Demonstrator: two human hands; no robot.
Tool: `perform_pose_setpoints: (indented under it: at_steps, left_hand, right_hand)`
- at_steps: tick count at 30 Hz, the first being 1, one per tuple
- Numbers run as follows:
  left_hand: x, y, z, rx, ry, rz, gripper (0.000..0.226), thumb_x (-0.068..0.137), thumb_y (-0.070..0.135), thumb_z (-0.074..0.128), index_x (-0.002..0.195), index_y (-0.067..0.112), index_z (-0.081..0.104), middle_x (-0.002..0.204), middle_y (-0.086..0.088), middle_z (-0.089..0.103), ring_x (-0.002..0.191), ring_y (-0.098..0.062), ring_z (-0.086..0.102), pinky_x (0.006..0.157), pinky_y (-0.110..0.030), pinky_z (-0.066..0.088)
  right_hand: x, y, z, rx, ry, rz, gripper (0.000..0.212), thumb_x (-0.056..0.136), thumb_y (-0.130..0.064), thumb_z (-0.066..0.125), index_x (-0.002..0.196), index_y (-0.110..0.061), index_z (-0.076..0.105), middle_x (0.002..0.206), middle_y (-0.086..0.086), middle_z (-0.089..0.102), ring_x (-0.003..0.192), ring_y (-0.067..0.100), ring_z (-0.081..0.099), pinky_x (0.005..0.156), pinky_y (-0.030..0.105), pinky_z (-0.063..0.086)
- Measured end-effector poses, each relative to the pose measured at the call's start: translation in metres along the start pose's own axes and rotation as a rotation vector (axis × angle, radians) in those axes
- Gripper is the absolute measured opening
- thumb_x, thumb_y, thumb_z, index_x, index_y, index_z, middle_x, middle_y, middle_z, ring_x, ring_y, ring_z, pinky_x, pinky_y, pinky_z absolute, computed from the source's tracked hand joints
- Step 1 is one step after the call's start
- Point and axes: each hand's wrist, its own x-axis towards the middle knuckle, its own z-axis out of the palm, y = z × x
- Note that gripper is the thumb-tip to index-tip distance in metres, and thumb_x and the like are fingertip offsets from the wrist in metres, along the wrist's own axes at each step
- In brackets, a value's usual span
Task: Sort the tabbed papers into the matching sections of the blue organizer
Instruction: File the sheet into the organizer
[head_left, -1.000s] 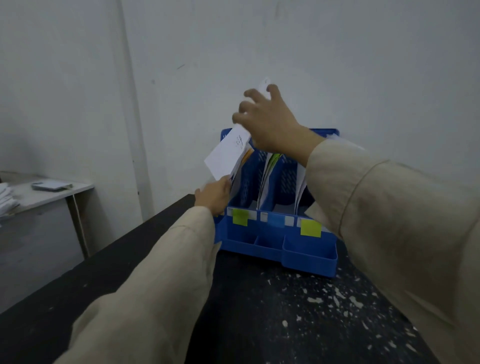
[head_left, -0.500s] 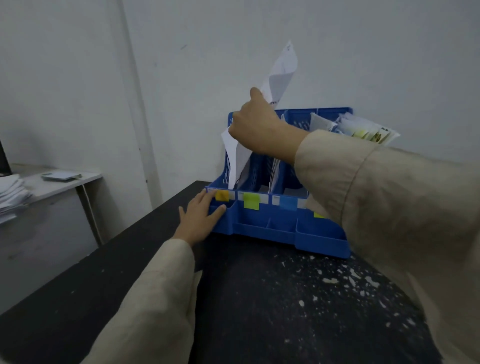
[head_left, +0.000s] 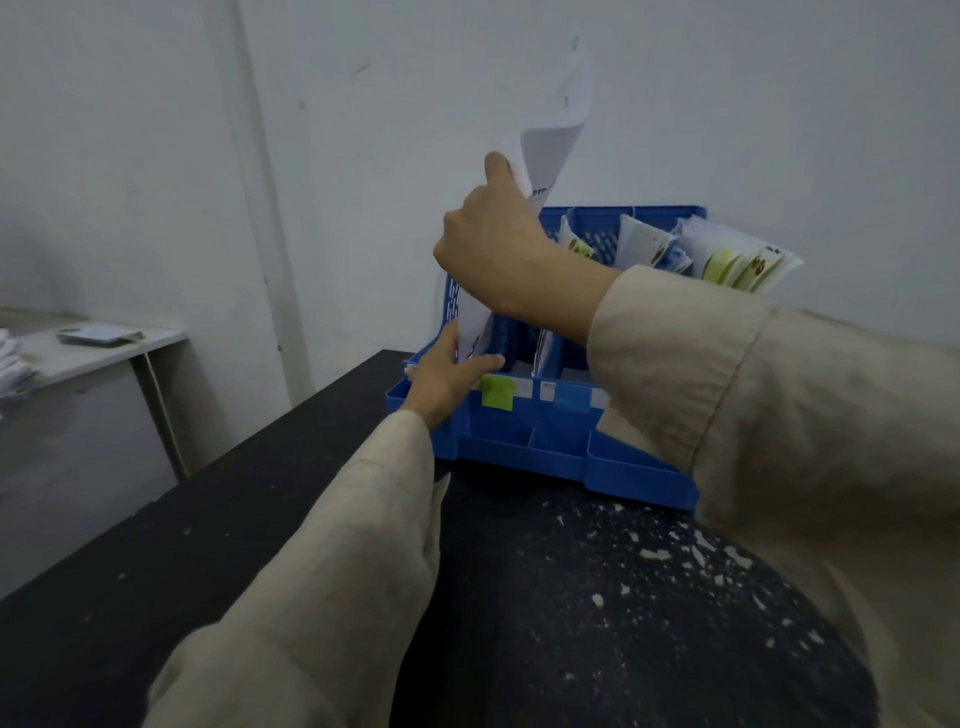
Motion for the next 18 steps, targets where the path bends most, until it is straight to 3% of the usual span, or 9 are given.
perform_pose_setpoints:
  at_steps: [2,4,7,10,12,15,18]
  left_hand:
    - [0.001,-0.005,0.0,0.008,-0.021,-0.016,0.053,0.081,0.029,0.069,0.127,0.024,0.045,0.114,0.01,0.054,0.121,-0.023,0.046,0.105,-0.039,0.033]
    - [0.003,-0.008,-0.001,0.077,-0.047,-0.071,0.07,0.068,0.052,0.066,0.129,0.03,0.042,0.124,0.007,0.053,0.127,-0.026,0.042,0.112,-0.051,0.023]
    - [0.007,-0.01,-0.002,0.274,-0.042,-0.112,0.089,0.056,0.069,0.056,0.131,0.023,0.043,0.13,-0.002,0.053,0.126,-0.027,0.042,0.111,-0.063,0.009]
    - [-0.001,-0.016,-0.013,0.497,0.003,-0.041,0.08,0.065,0.068,0.052,0.132,0.027,0.044,0.13,-0.001,0.053,0.127,-0.024,0.041,0.108,-0.067,0.007]
    - [-0.015,-0.02,-0.024,0.618,0.022,0.016,0.071,0.074,0.065,0.052,0.135,0.03,0.041,0.138,0.0,0.046,0.134,-0.024,0.032,0.108,-0.068,0.007]
    - [-0.046,-0.032,-0.038,0.739,0.05,0.015,0.054,0.092,0.05,0.048,0.14,0.029,0.037,0.152,0.002,0.028,0.144,-0.018,0.012,0.111,-0.063,-0.009]
    - [-0.06,-0.045,-0.043,0.774,0.001,0.007,0.052,0.094,0.049,0.043,0.142,0.031,0.034,0.156,0.005,0.02,0.145,-0.015,0.004,0.11,-0.059,-0.011]
  right_hand:
    - [0.002,-0.003,0.006,-0.033,0.026,-0.02,0.032,0.089,0.004,0.044,0.06,-0.006,0.034,0.061,0.004,0.035,0.063,0.018,0.037,0.103,0.049,0.027]
    - [0.005,-0.008,0.016,-0.055,0.06,-0.039,0.034,0.09,0.005,0.044,0.06,-0.005,0.033,0.06,0.004,0.035,0.079,0.022,0.049,0.105,0.053,0.026]
    - [0.012,-0.015,0.03,-0.047,0.056,-0.097,0.038,0.093,0.001,0.046,0.059,-0.004,0.031,0.058,0.004,0.034,0.095,0.026,0.056,0.107,0.057,0.024]
    - [0.019,-0.024,0.053,-0.001,-0.038,-0.121,0.046,0.084,-0.004,0.06,0.053,-0.008,0.027,0.049,0.002,0.024,0.071,0.018,0.053,0.099,0.05,0.038]
    - [0.021,-0.023,0.064,0.006,-0.046,-0.14,0.052,0.074,-0.005,0.069,0.049,-0.01,0.024,0.045,0.002,0.017,0.054,0.016,0.038,0.089,0.042,0.044]
    - [0.03,-0.026,0.07,0.071,-0.071,-0.18,0.04,0.088,0.007,0.05,0.056,-0.009,0.029,0.054,0.002,0.028,0.053,0.017,0.027,0.094,0.044,0.034]
    - [0.034,-0.028,0.074,0.009,-0.037,-0.176,0.029,0.091,0.003,0.047,0.067,-0.012,0.045,0.056,0.0,0.034,0.063,0.019,0.042,0.097,0.045,0.032]
